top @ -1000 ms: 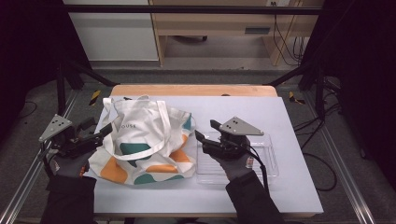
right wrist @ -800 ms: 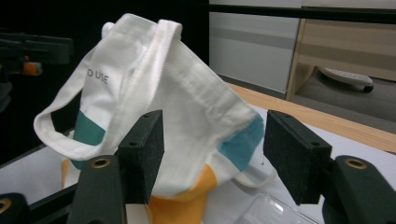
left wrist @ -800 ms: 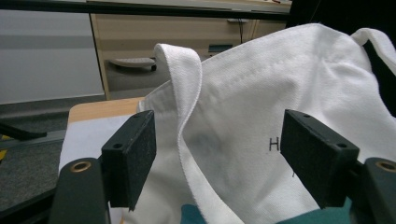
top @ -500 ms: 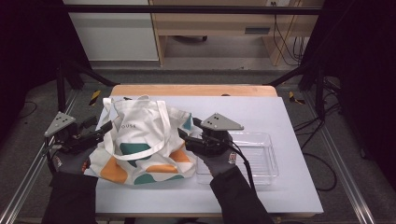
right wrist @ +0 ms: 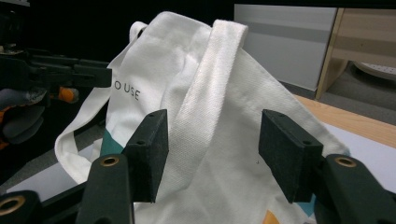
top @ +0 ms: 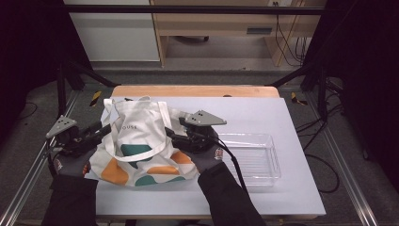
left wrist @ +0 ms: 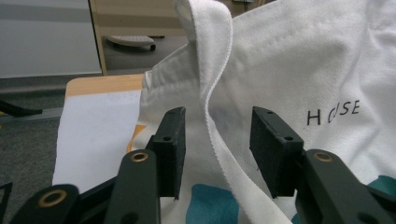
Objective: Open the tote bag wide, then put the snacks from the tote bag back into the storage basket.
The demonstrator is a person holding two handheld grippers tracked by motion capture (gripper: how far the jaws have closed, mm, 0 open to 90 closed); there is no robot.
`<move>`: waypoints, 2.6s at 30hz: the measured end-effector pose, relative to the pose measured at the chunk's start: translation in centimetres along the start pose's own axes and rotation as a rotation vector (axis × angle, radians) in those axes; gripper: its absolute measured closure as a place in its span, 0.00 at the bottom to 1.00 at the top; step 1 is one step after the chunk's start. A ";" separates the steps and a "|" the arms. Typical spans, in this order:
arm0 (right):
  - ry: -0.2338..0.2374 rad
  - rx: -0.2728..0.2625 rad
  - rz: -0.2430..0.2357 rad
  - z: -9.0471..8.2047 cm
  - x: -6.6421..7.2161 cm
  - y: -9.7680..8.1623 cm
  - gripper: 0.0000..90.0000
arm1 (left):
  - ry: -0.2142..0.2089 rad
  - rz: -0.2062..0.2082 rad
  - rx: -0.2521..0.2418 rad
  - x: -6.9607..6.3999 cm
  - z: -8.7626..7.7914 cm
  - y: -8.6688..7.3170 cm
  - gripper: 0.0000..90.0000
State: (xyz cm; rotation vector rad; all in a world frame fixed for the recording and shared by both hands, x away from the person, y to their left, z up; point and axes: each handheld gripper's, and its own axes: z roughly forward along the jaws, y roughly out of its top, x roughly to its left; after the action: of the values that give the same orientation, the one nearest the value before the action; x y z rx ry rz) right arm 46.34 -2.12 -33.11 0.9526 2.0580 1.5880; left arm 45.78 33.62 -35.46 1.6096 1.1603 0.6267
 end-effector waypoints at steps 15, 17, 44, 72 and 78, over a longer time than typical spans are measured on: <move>0.034 0.031 0.011 1.0 0.5 0.1 0.59 | 0.008 0.001 0.023 0.0 -0.1 -0.3 0.91; 0.041 0.023 0.015 1.1 0.6 0.2 0.59 | 0.006 0.000 0.025 0.0 -0.2 -0.3 0.93; 0.083 0.049 0.000 1.4 1.3 0.4 0.92 | -0.009 0.011 0.024 -0.5 -1.7 -0.3 0.97; 0.158 0.061 -0.013 0.1 2.5 -1.0 0.92 | 0.003 0.004 -0.036 -0.6 -2.5 0.1 0.71; 0.173 0.073 -0.019 -0.1 3.0 -2.1 0.92 | 0.017 0.015 -0.018 -1.1 -1.0 0.0 0.71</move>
State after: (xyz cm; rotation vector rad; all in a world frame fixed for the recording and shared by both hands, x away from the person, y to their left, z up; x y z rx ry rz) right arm 43.56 -0.41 -34.71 0.8432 2.2482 1.6472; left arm 44.51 33.04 -34.96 1.6020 1.1529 0.6601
